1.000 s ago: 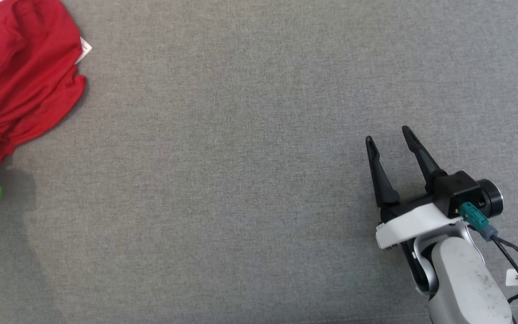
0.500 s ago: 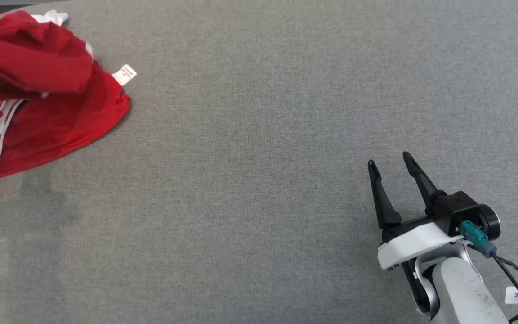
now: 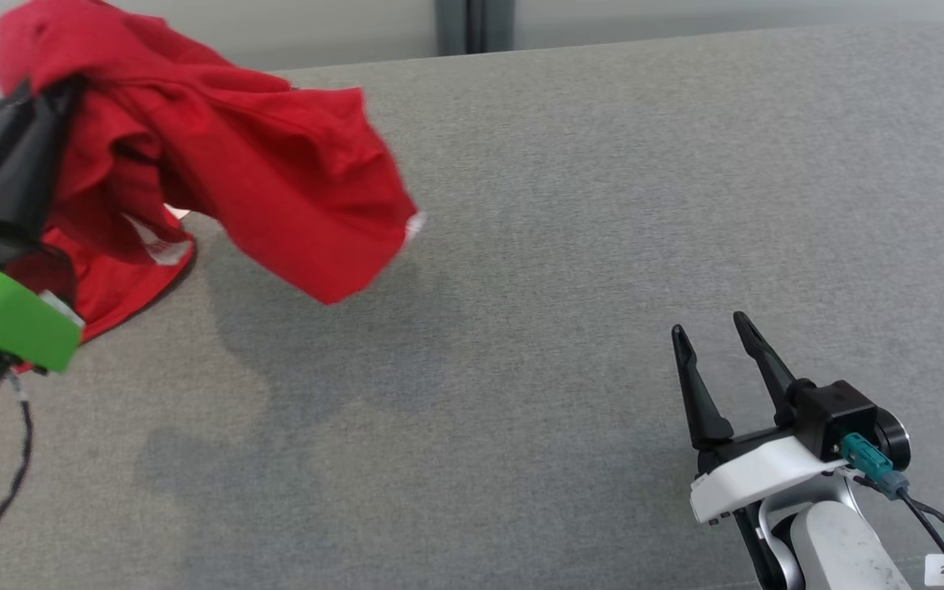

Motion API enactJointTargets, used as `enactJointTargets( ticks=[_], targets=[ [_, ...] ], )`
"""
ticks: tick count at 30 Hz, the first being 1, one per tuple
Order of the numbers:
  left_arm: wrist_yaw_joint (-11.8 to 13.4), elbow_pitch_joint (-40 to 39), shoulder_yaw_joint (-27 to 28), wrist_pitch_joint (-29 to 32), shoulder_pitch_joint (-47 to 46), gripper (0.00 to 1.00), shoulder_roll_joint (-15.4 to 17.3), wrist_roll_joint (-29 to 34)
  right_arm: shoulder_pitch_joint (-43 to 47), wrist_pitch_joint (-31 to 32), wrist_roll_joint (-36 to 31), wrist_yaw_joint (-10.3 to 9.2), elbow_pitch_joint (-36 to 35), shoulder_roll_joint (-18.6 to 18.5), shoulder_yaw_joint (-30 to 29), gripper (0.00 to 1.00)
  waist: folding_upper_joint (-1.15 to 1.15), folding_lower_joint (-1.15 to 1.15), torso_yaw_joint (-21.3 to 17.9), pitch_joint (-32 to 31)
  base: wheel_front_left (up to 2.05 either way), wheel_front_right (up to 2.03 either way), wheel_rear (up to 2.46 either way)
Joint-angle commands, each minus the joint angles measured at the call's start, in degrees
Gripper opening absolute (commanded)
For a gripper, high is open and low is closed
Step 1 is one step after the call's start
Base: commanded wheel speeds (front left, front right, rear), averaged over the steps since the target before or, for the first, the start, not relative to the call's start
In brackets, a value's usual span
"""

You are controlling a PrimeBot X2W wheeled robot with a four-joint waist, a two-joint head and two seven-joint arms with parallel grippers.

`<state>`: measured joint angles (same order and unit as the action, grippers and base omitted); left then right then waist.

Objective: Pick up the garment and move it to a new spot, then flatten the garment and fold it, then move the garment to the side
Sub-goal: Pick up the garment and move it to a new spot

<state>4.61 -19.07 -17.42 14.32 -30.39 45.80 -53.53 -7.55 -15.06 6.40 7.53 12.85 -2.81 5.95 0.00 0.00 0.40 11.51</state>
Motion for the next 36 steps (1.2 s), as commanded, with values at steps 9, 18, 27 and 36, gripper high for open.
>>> enactJointTargets(
  ticks=[9,18,27,36],
  targets=[
    [-2.1,-7.9,-12.0,3.5,2.5,0.00,-6.9,1.0,1.8,-0.2,1.8,-0.08,-1.4,-0.1,1.0,1.00,0.00,0.00,-14.4,-1.5,0.00,0.00,0.00],
    [-3.0,1.9,-18.5,2.1,1.6,0.00,-14.3,2.7,4.6,-0.2,2.7,-0.07,-2.2,-0.1,-0.4,1.00,0.00,0.00,-21.9,-0.9,0.00,0.00,0.00],
    [-5.0,34.1,-23.6,-11.7,-0.7,0.75,-22.8,12.3,5.0,-0.2,3.5,-0.07,-2.1,-0.1,0.4,1.00,0.00,0.00,-21.9,-0.6,0.00,0.00,0.00],
    [-4.6,50.5,-21.8,-27.9,-0.1,1.00,-28.7,14.8,4.7,-0.2,1.5,-0.07,-2.1,-0.1,-0.1,1.00,0.00,0.00,-17.3,-2.4,0.00,0.00,0.00]
  ],
)
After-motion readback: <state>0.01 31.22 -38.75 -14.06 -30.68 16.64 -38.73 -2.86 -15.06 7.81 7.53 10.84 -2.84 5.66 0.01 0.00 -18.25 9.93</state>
